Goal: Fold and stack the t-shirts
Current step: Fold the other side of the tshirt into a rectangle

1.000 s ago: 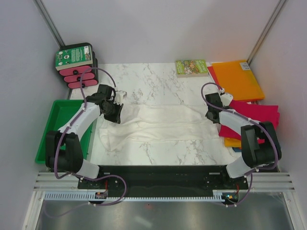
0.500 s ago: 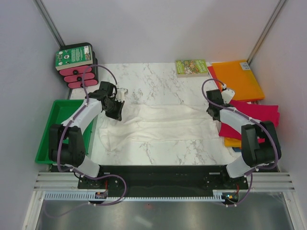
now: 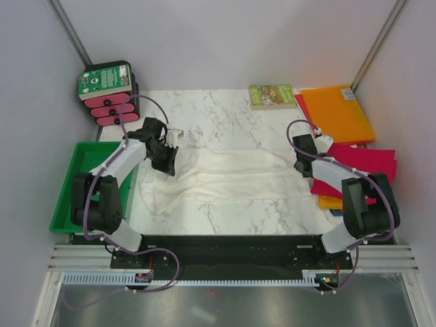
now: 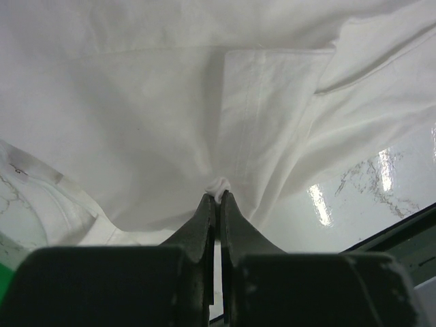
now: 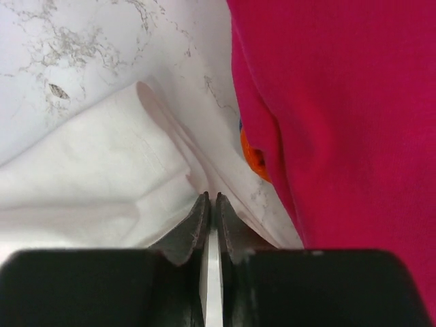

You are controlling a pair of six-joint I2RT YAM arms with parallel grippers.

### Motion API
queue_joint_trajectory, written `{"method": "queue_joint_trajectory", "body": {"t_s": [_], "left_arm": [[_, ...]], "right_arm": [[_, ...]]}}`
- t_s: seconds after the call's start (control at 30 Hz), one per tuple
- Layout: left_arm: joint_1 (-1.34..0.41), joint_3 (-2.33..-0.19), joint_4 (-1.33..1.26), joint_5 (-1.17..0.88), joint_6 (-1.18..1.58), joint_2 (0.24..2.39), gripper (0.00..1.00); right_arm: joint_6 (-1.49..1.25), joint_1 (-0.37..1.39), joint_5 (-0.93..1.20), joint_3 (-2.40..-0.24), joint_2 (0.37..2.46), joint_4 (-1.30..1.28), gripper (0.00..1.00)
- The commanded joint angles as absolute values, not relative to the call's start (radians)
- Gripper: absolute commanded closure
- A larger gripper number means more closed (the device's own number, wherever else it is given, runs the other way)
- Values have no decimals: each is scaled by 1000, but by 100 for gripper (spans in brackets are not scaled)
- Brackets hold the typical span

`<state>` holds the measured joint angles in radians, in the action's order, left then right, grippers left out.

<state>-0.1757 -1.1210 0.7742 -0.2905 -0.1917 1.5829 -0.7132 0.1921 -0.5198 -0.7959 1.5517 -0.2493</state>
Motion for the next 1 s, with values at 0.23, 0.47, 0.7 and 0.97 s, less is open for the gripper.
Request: {"method": "queue_joint_trajectory", "body": {"t_s": [0.23,0.47,0.7,0.97], "left_arm": [[-172,-1192,795,-342,-203,1546,69],[-170,-1236,775,-342,-167,1557,64],[-170,-1262,784,-307,-144,1675,71],[-170,-1259,847,-290,-167,1750,74]], "right_arm": [[-673,187,-522,-916,1373,-281,41],[-655,187,-398,-956,1419,-265,98],[-653,190,-285,-959,1529,-278,100],[-661,190,-256,-899,1536,-319,100]]}}
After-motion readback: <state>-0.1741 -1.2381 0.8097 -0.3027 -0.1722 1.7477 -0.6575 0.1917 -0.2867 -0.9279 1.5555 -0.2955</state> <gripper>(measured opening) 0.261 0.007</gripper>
